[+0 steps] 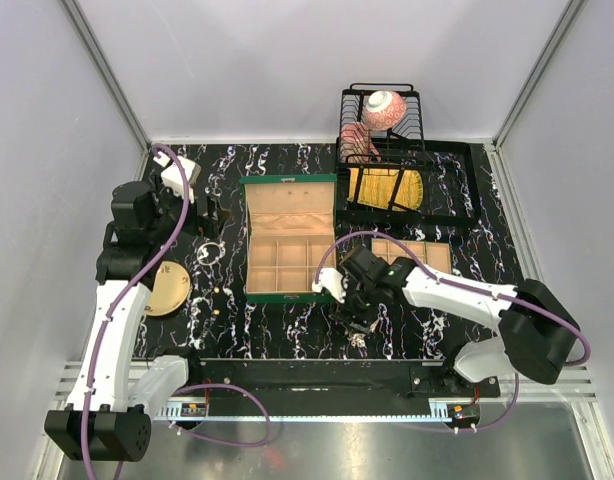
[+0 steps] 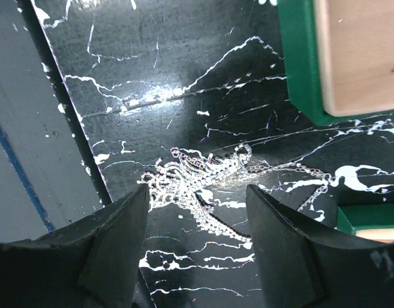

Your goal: Organize the mixed jewelry

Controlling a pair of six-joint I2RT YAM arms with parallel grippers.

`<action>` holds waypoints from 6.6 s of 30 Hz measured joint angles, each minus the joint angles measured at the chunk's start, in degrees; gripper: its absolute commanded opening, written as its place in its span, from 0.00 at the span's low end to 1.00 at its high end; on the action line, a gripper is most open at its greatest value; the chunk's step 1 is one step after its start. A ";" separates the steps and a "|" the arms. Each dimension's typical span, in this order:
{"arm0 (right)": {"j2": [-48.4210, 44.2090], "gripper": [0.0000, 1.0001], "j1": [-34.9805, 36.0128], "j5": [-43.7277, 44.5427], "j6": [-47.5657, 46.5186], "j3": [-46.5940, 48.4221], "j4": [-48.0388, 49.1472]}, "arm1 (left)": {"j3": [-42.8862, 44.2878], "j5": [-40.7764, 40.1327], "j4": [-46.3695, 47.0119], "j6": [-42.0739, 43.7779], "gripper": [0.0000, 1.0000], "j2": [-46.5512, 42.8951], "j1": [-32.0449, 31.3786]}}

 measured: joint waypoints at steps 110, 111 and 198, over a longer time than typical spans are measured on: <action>12.87 0.39 6.01 9.11 2.54 4.79 -1.40 | -8.48 2.29 6.14 3.10 0.99 1.68 -5.22; 12.98 0.36 6.01 9.38 2.69 4.87 -1.38 | -8.48 2.25 6.16 3.10 0.99 1.62 -5.22; 16.06 0.00 4.44 6.84 -1.86 61.99 -29.03 | -14.40 23.52 30.47 -2.75 0.96 7.67 -21.97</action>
